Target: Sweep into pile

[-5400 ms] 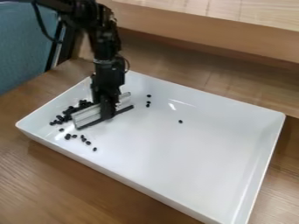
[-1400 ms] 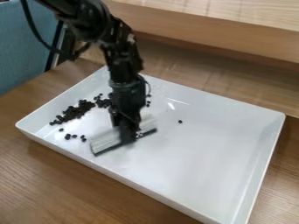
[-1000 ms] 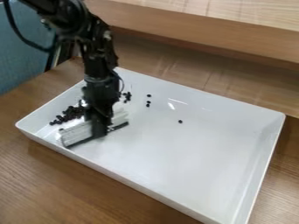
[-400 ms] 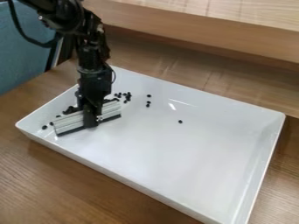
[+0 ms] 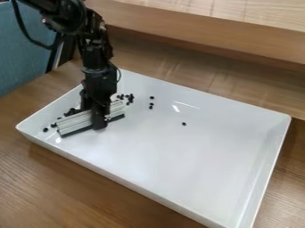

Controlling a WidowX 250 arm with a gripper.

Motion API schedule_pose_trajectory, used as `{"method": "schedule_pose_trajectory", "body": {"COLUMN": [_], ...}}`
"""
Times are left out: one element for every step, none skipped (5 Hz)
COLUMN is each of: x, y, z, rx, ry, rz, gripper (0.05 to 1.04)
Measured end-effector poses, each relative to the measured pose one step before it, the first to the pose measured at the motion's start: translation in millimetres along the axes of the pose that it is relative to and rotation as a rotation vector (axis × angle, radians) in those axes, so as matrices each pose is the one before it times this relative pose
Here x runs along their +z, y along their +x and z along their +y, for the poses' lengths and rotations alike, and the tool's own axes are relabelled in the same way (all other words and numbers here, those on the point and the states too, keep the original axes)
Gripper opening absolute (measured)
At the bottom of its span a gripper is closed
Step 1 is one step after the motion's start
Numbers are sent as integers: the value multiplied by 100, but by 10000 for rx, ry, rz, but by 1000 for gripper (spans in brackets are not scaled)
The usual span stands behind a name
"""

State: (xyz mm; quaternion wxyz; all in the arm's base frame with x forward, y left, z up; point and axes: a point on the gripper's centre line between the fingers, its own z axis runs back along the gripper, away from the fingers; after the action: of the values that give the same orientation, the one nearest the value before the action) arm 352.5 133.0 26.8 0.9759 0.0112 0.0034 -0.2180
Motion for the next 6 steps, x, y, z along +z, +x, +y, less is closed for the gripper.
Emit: {"method": "schedule_pose_trajectory", "body": {"x": [27,261,1370,2691,2126,1262], "y": [527,-160,525,79,-151,365], "z": [-1283,-1325,-1297,-664,-787,-916], "rx": [451,-13,-261,-4,73,-129], "ry": [-808,-406,2,503,505,182], "rz": [-323,-140,-107,-341,-326,-263], "gripper": [990,1004,1001,1001,1001,1001]}}
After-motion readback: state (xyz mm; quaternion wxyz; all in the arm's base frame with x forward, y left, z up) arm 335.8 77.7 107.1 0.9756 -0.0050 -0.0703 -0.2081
